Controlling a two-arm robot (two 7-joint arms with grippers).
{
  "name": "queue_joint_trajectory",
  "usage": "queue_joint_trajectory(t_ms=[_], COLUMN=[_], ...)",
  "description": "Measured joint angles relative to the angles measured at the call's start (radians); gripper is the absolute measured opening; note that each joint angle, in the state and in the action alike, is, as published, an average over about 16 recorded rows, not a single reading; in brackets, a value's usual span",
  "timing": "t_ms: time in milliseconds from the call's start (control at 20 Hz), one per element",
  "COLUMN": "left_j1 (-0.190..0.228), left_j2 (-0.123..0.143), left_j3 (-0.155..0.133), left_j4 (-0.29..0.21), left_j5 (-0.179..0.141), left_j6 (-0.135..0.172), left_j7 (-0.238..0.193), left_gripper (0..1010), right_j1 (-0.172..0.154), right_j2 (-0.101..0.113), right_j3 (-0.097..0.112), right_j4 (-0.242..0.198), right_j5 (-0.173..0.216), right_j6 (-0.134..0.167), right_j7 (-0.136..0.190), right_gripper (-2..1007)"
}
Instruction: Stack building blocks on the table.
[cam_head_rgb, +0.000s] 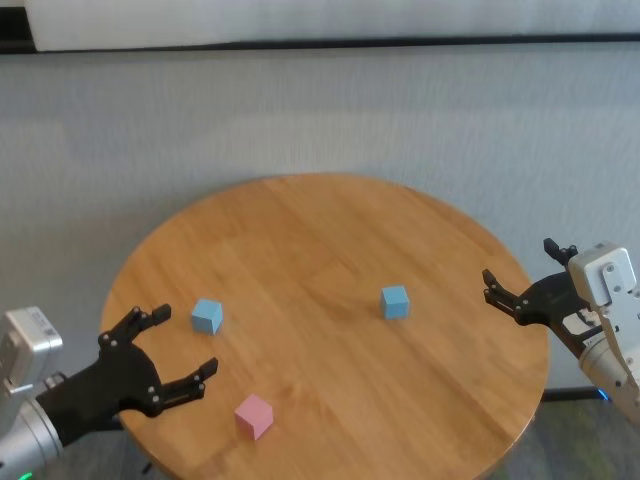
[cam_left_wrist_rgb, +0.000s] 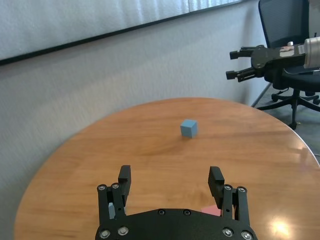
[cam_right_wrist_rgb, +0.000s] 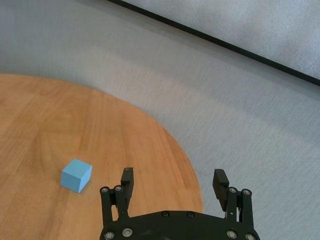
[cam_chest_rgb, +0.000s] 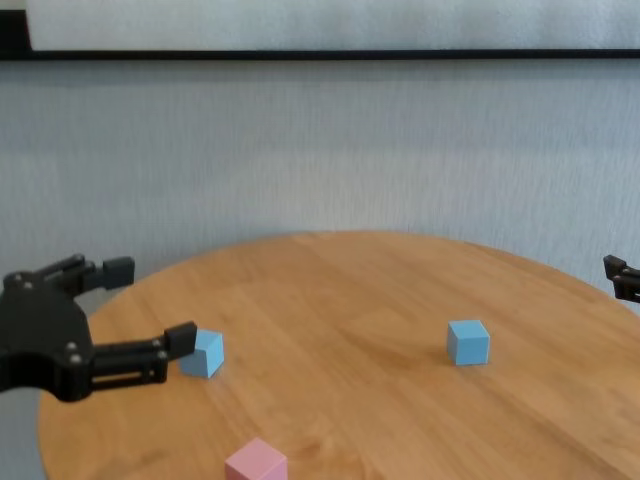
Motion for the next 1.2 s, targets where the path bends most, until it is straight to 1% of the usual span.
queue_joint_trajectory(t_ms=[150,450,600,800,1000,1200], left_j1=[-0.01,-0.033,-0.041,-0.045,-0.046,-0.051], left_j2=[-0.018,-0.052,-0.062,-0.071,-0.079,-0.09], left_j3=[0.009,0.031,0.041,0.05,0.053,0.054], left_j4=[0.028,0.069,0.076,0.071,0.072,0.088], left_j5=[0.004,0.023,0.031,0.042,0.046,0.051], left_j6=[-0.001,0.01,0.014,0.021,0.024,0.024], left_j7=[-0.02,-0.062,-0.085,-0.108,-0.129,-0.146], left_gripper=[1003,1003,1003,1003,1003,1003], right_j1=[0.0,0.0,0.0,0.0,0.0,0.0], right_j2=[0.0,0.0,0.0,0.0,0.0,0.0], right_j3=[0.0,0.0,0.0,0.0,0.0,0.0], right_j4=[0.0,0.0,0.0,0.0,0.0,0.0], right_j5=[0.0,0.0,0.0,0.0,0.0,0.0], right_j6=[0.0,0.0,0.0,0.0,0.0,0.0], right_j7=[0.0,0.0,0.0,0.0,0.0,0.0], right_gripper=[1000,1000,1000,1000,1000,1000])
